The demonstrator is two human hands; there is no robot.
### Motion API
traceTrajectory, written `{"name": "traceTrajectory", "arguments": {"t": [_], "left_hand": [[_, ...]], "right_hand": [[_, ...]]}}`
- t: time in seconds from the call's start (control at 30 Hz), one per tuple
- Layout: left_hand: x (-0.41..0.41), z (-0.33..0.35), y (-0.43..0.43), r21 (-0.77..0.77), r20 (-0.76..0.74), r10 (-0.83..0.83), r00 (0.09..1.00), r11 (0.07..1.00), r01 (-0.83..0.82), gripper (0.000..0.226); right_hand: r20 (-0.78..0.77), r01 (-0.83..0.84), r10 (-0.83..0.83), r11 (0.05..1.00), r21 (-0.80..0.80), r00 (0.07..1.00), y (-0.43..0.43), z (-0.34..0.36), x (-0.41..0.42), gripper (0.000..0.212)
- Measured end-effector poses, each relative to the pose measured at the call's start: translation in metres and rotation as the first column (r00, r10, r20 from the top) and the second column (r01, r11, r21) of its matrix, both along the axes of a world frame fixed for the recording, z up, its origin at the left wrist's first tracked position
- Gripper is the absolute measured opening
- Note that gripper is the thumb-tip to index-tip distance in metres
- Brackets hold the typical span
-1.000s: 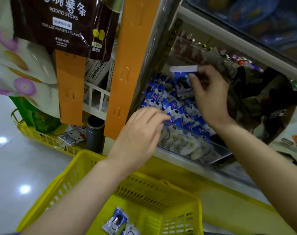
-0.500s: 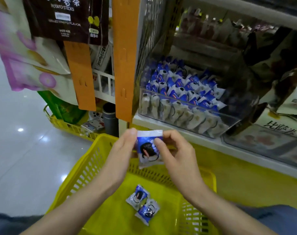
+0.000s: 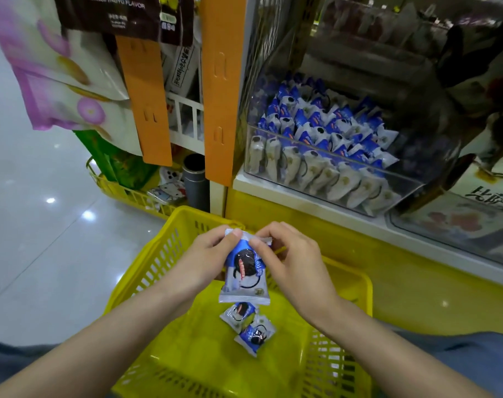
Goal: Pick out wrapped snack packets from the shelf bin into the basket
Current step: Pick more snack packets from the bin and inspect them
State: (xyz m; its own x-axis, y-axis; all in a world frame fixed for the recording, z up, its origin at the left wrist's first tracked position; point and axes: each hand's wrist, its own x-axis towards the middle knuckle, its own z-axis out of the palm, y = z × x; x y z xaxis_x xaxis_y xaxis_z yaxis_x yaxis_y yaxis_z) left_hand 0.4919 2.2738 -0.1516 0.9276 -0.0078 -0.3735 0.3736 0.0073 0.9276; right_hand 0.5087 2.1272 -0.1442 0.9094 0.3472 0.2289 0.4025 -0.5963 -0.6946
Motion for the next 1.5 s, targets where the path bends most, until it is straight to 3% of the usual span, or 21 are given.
{"name": "traceTrajectory", "arguments": {"t": [0.17, 0.3, 0.37, 0.47, 0.63, 0.7, 0.8, 0.93, 1.0, 1.07, 1.17, 1.23, 1.33, 1.4, 1.5], "left_hand": [[0.003, 0.002, -0.001, -0.115, -0.043, -0.004, 0.999, 0.993, -0.001, 0.012], [0.002, 0.002, 0.001, -0.068, 0.017, -0.002, 1.000, 0.998, 0.003, 0.024], [0.003, 0.002, 0.004, -0.056, 0.055, 0.092, 0.994, 0.994, -0.089, 0.020], [0.007, 0.000, 0.010, -0.025, 0.115, 0.223, 0.968, 0.975, -0.221, 0.007], [0.006, 0.001, 0.011, -0.125, 0.121, 0.237, 0.964, 0.967, -0.222, 0.008], [0.005, 0.000, 0.011, -0.036, 0.193, 0.226, 0.955, 0.974, -0.223, 0.007], [0.005, -0.001, 0.012, 0.120, 0.285, 0.145, 0.947, 0.975, -0.185, 0.012], [0.001, -0.003, 0.009, 0.308, 0.359, -0.026, 0.933, 0.947, -0.092, 0.018], [-0.001, -0.004, 0.007, 0.342, 0.367, -0.069, 0.928, 0.937, -0.065, 0.019], [0.000, -0.004, 0.005, 0.300, 0.347, -0.056, 0.936, 0.952, -0.054, 0.019], [0.002, -0.002, 0.006, 0.192, 0.279, -0.013, 0.960, 0.981, -0.043, 0.019], [0.003, -0.002, 0.005, 0.199, 0.276, -0.022, 0.961, 0.979, -0.035, 0.016], [0.003, -0.005, 0.007, 0.302, 0.267, 0.036, 0.963, 0.946, -0.119, 0.011], [0.005, -0.005, 0.009, 0.333, 0.166, 0.048, 0.985, 0.937, -0.101, 0.015], [0.008, 0.002, 0.006, 0.098, -0.089, 0.050, 0.995, 0.994, -0.041, 0.042]], "right_hand": [[-0.325, 0.238, -0.139, 0.928, 0.288, 0.936, -0.002, 0.001, 0.010, 0.017], [-0.607, 0.444, -0.095, 0.772, 0.455, 0.789, -0.003, 0.003, 0.017, 0.013], [-0.703, 0.483, -0.011, 0.734, 0.477, 0.711, -0.004, 0.002, 0.016, 0.007], [-0.762, 0.403, 0.088, 0.807, 0.432, 0.642, -0.002, -0.003, 0.010, 0.014], [-0.826, 0.431, 0.169, 0.787, 0.441, 0.537, 0.002, -0.002, 0.004, 0.017], [-0.783, 0.346, 0.081, 0.865, 0.362, 0.617, 0.001, -0.003, 0.005, 0.032], [-0.565, 0.142, -0.013, 0.972, 0.185, 0.825, 0.002, -0.002, 0.009, 0.060], [-0.423, 0.059, 0.060, 0.962, 0.265, 0.904, 0.004, 0.001, 0.008, 0.019], [-0.340, 0.060, 0.029, 0.967, 0.247, 0.940, 0.002, -0.002, 0.006, 0.015], [-0.243, 0.036, 0.015, 0.978, 0.204, 0.970, 0.001, 0.000, 0.005, 0.013], [0.006, -0.043, 0.043, 0.999, 0.001, 0.999, -0.002, 0.002, 0.000, 0.008], [0.117, -0.027, 0.038, 0.996, -0.087, 0.992, -0.003, 0.004, 0.000, 0.008], [0.150, 0.049, -0.045, 0.998, -0.028, 0.988, -0.006, 0.008, 0.004, 0.005], [0.091, 0.109, -0.118, 0.989, 0.098, 0.989, -0.008, 0.010, 0.008, 0.005], [0.100, 0.064, -0.080, 0.987, 0.149, 0.992, -0.008, 0.009, 0.009, 0.003]]}}
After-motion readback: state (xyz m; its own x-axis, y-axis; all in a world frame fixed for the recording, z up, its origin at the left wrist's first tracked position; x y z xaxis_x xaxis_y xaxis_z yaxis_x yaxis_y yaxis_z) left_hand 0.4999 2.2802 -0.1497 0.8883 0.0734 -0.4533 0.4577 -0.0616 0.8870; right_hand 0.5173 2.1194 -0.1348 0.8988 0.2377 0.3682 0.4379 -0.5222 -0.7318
